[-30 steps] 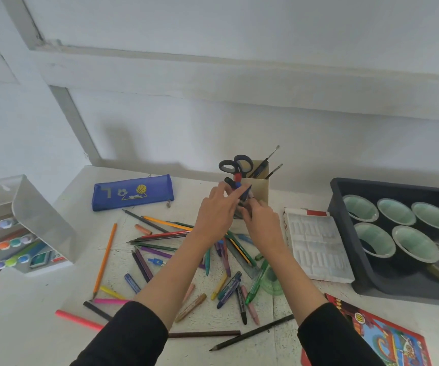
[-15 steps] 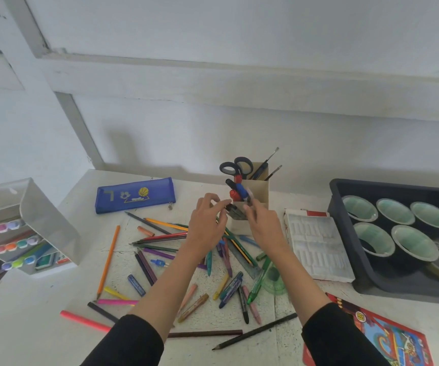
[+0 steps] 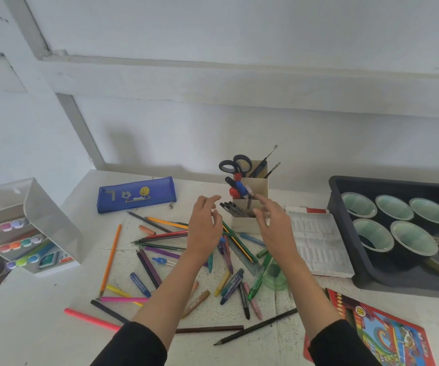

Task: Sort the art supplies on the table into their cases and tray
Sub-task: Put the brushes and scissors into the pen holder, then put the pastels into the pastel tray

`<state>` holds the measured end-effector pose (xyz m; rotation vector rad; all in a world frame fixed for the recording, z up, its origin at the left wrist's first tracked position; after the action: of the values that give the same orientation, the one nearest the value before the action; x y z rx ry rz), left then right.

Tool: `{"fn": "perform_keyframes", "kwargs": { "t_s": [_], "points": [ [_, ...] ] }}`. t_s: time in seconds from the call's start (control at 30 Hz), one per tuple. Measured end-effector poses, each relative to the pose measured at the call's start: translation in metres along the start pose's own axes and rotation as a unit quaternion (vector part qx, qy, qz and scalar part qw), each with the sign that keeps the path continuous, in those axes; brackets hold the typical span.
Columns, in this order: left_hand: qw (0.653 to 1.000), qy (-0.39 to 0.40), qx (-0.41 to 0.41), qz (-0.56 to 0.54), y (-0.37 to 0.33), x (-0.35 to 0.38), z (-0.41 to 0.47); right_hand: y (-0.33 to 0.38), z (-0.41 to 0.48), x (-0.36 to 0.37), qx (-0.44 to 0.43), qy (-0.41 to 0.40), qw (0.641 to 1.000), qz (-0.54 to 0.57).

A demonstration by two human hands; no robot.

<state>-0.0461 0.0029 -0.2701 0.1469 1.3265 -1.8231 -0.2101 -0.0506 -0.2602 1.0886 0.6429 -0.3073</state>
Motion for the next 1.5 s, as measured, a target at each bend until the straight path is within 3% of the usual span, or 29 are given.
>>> {"fn": "perform_keyframes", "kwargs": {
  "t_s": [0.27, 0.4, 0.5, 0.77, 0.9, 1.0, 1.07, 1.13, 1.27, 1.37, 1.5],
  "points": [
    [1.000, -0.025, -0.017, -0.003, 0.000, 0.005, -0.042, -0.058, -0.037, -0.037, 0.123, -0.027, 0.984, -0.124],
    [1.000, 0.011, 0.011, -0.005, -0.012, 0.025, -0.065, -0.084, -0.057, -0.037, 0.230, 0.096, 0.933, -0.261],
    [0.999, 0.030, 0.031, -0.009, -0.024, 0.038, -0.075, -0.093, -0.068, -0.028, 0.244, 0.155, 0.911, -0.294],
    [0.988, 0.113, 0.008, -0.105, -0.054, 0.063, -0.077, -0.082, -0.068, -0.037, 0.185, 0.056, 0.944, -0.267],
    [0.967, 0.170, -0.118, -0.151, -0.064, 0.083, -0.069, -0.067, -0.069, -0.046, 0.102, -0.017, 0.968, -0.229],
    [0.912, 0.204, -0.252, -0.253, -0.073, 0.098, -0.066, -0.051, -0.073, -0.061, 0.023, -0.085, 0.979, -0.186],
    [0.867, 0.220, -0.291, -0.338, -0.089, 0.103, -0.064, -0.039, -0.077, -0.069, -0.022, -0.110, 0.980, -0.166],
    [0.860, 0.213, -0.282, -0.368, -0.100, 0.103, -0.060, -0.030, -0.080, -0.073, -0.051, -0.115, 0.978, -0.169],
    [0.892, 0.133, -0.260, -0.346, -0.104, 0.082, -0.052, -0.021, -0.089, -0.064, -0.079, -0.053, 0.985, -0.146],
    [0.905, 0.083, -0.252, -0.333, -0.098, 0.058, -0.049, -0.014, -0.094, -0.063, -0.101, -0.074, 0.975, -0.183],
    [0.897, 0.051, -0.272, -0.344, -0.078, 0.028, -0.054, -0.015, -0.096, -0.067, -0.023, -0.127, 0.985, -0.115]
  ]
}}
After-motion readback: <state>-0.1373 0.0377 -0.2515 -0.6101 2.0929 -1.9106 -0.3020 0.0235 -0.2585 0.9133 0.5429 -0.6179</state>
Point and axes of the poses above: each hand's wrist, its own z-axis towards the middle knuckle, its own x-axis out of the palm, y = z × x, the point moved 6 cm from there along z, towards the middle knuckle, and after that the axes turned 2 degrees about y, right-handed, at the moved point
